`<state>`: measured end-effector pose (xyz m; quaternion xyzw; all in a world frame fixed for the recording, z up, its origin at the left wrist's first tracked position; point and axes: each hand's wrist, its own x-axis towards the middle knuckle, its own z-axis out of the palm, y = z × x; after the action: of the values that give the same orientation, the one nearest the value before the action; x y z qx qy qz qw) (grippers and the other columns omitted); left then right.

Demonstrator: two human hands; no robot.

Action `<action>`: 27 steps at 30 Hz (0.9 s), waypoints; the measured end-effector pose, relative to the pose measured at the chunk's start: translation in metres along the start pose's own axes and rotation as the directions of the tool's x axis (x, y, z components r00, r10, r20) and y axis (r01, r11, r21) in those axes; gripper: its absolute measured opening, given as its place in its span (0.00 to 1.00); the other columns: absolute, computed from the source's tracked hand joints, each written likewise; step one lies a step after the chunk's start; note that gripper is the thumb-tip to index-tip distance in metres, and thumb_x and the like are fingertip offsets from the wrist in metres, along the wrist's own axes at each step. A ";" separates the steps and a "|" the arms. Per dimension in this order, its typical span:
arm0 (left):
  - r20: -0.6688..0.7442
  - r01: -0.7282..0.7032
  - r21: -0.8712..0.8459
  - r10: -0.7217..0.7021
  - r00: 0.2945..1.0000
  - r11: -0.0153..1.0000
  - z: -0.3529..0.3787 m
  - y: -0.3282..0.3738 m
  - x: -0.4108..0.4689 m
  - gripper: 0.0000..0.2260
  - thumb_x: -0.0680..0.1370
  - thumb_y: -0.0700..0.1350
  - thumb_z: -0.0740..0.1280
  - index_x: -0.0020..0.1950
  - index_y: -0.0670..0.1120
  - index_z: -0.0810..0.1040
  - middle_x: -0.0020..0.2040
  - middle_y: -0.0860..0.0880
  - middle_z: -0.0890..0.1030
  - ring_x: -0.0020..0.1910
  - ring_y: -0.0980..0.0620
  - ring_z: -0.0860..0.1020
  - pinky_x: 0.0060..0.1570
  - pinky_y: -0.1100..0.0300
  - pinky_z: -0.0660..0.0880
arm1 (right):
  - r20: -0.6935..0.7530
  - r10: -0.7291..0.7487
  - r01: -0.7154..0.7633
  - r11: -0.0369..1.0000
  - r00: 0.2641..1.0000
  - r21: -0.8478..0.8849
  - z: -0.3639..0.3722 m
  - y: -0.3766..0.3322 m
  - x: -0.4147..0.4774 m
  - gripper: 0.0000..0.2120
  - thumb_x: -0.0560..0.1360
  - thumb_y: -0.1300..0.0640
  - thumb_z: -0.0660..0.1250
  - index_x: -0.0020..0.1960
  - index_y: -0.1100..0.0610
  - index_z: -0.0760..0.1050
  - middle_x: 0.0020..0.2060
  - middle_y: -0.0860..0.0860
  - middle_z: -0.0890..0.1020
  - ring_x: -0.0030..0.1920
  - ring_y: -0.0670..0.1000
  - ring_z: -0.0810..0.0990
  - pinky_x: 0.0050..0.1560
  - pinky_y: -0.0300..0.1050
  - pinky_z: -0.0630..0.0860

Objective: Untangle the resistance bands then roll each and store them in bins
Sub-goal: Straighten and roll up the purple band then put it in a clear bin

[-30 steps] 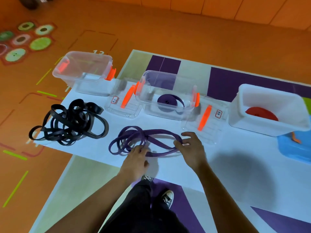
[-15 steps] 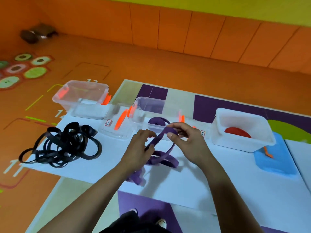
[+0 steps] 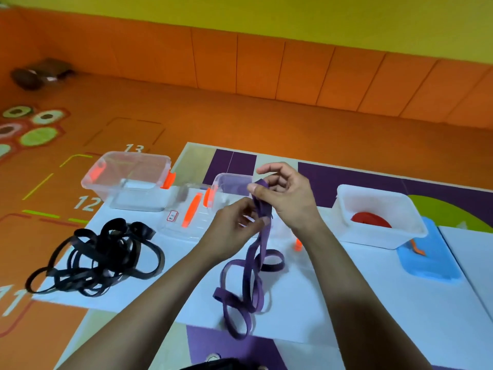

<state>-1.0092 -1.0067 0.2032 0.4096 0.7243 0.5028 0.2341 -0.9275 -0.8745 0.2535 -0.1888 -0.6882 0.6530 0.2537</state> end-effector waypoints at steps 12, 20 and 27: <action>-0.304 -0.052 -0.434 -0.092 0.948 0.899 -0.038 0.028 0.036 0.06 0.85 0.35 0.60 0.58 0.34 0.73 0.41 0.46 0.82 0.36 0.53 0.83 0.37 0.57 0.83 | 0.116 0.511 -0.494 0.857 0.852 -0.144 0.004 0.150 -0.020 0.28 0.86 0.41 0.48 0.56 0.53 0.84 0.53 0.50 0.87 0.56 0.51 0.84 0.64 0.48 0.75; -0.288 -0.042 -0.489 -0.116 0.951 0.871 -0.053 0.024 0.032 0.05 0.86 0.37 0.58 0.56 0.40 0.73 0.39 0.51 0.83 0.37 0.52 0.83 0.37 0.55 0.83 | 0.135 0.646 -0.497 0.689 0.752 -0.528 0.005 0.208 -0.066 0.23 0.74 0.51 0.75 0.66 0.49 0.71 0.56 0.46 0.81 0.55 0.47 0.80 0.56 0.41 0.78; -0.351 -0.062 -0.412 -0.096 0.931 0.909 -0.063 0.019 0.028 0.05 0.86 0.37 0.58 0.55 0.40 0.73 0.44 0.42 0.80 0.40 0.47 0.83 0.37 0.57 0.81 | 0.107 0.709 -0.329 0.448 0.697 -0.831 0.022 0.235 -0.069 0.28 0.69 0.40 0.71 0.67 0.39 0.69 0.62 0.43 0.79 0.65 0.53 0.78 0.63 0.49 0.72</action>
<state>-1.0650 -1.0146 0.2473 0.2435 0.6348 0.7103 0.1822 -0.9023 -0.9145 0.0118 -0.3309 -0.8360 0.3701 -0.2337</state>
